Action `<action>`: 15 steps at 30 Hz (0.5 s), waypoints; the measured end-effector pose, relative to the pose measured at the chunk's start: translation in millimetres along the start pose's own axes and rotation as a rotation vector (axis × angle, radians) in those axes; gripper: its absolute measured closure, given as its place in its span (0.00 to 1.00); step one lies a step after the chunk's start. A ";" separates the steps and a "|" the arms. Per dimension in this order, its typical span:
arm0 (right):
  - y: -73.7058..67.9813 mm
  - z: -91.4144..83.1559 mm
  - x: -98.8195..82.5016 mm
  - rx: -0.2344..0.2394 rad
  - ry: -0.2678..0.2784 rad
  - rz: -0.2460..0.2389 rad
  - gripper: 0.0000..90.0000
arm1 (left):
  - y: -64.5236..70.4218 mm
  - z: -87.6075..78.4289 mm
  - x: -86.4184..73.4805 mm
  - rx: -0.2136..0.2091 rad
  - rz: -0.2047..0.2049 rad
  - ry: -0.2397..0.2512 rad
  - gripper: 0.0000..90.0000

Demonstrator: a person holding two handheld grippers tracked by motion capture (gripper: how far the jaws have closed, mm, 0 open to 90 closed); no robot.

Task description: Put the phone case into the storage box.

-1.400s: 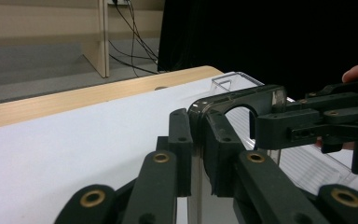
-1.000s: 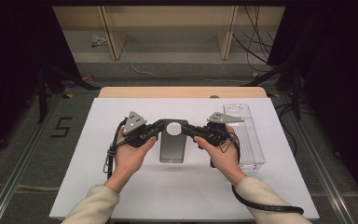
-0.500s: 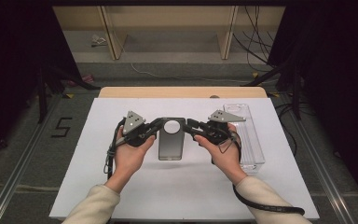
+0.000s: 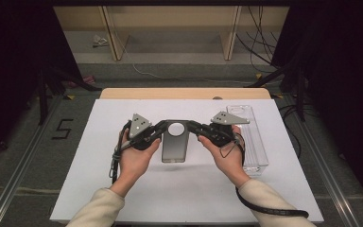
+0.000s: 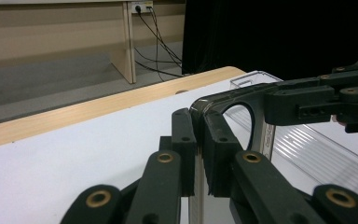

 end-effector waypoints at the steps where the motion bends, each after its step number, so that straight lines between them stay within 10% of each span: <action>1: 0.7 -0.7 0.2 -0.005 -0.002 0.003 0.91 | 1.0 0.5 -0.2 0.001 0.003 0.001 0.93; 15: 2.1 -3.1 1.8 -0.033 -0.010 -0.013 0.93 | 4.0 1.7 -1.5 -0.003 0.009 0.004 0.93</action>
Point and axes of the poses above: each handheld gripper's, and its own axes: z roughly forward along the jaws, x roughly out of its top, y roughly to its right, the point moved 7 cm from there along z, roughly forward along the jaws, and after that the axes turned 15 degrees about y, right-handed, at the moved point
